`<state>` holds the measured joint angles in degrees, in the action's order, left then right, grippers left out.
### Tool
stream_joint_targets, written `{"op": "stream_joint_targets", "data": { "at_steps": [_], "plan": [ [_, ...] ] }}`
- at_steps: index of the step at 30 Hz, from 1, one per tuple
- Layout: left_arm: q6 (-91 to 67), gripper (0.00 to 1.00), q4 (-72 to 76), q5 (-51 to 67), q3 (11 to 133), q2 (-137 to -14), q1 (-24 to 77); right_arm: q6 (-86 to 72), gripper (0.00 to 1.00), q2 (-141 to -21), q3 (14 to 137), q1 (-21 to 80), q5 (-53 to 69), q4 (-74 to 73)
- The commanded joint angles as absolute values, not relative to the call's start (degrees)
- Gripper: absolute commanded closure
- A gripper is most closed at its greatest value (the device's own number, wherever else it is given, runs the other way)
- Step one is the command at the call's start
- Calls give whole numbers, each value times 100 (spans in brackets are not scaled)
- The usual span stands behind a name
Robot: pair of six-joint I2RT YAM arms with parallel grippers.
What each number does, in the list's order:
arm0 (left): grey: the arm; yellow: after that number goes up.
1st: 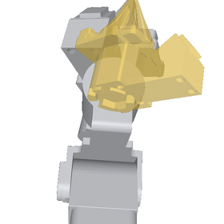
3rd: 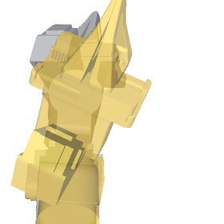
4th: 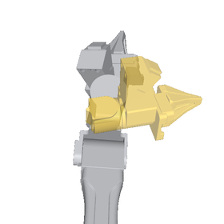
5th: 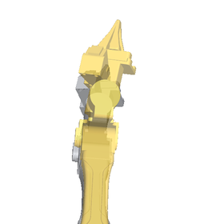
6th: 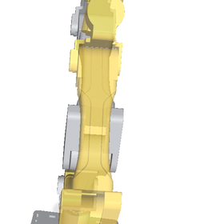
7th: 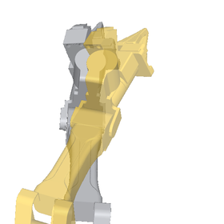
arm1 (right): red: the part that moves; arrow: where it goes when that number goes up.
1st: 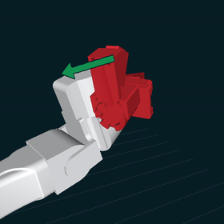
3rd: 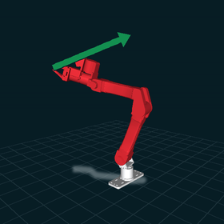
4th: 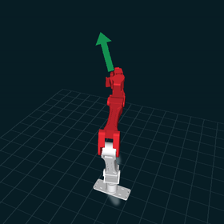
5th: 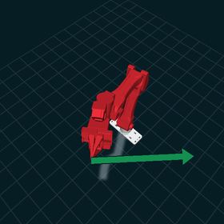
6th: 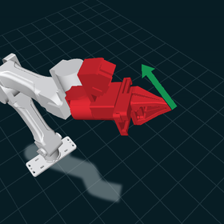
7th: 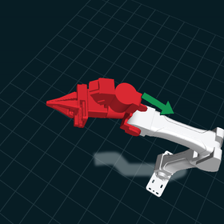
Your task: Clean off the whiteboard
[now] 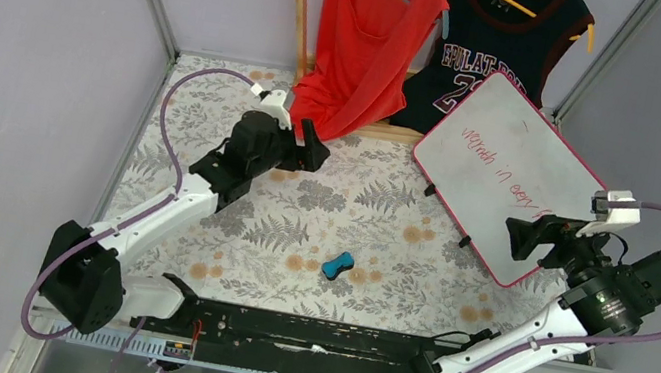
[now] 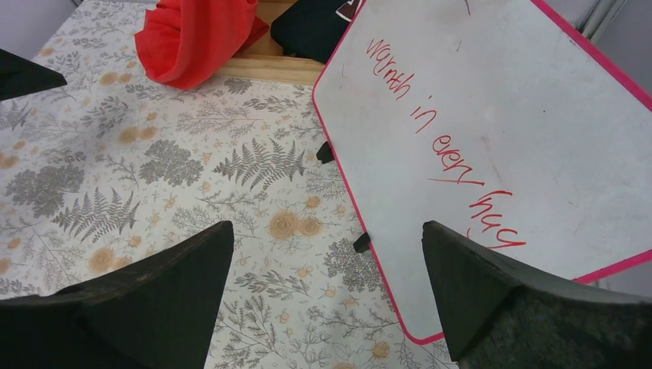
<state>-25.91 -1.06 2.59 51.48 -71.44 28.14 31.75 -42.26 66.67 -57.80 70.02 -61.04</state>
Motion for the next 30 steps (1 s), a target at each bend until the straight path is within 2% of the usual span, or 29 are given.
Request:
{"op": "stream_joint_targets", "data": {
  "at_steps": [1,8,13,19,25,30],
  "plan": [
    [-2410,18,-405,256,5380,-7214,3003,3025,1,-4447,6786,-5790,7287,-6124],
    [-2033,18,-1610,-119,6263,-7652,3689,2787,1,-4295,6709,-5790,7258,-5742],
    [-1845,22,-2473,147,6878,-8004,3811,3115,1,-4681,6974,-5792,7035,-6090],
    [-1412,22,-3683,328,7609,-8308,4047,3378,4,-5091,6957,-5787,6699,-6230],
    [-1222,23,-4312,-135,7574,-8341,4277,3804,7,-5668,7308,-5791,6150,-6613],
    [-1170,26,-4430,-204,7150,-8375,4649,4296,10,-5995,7692,-5790,6186,-7173]
  ]
}}
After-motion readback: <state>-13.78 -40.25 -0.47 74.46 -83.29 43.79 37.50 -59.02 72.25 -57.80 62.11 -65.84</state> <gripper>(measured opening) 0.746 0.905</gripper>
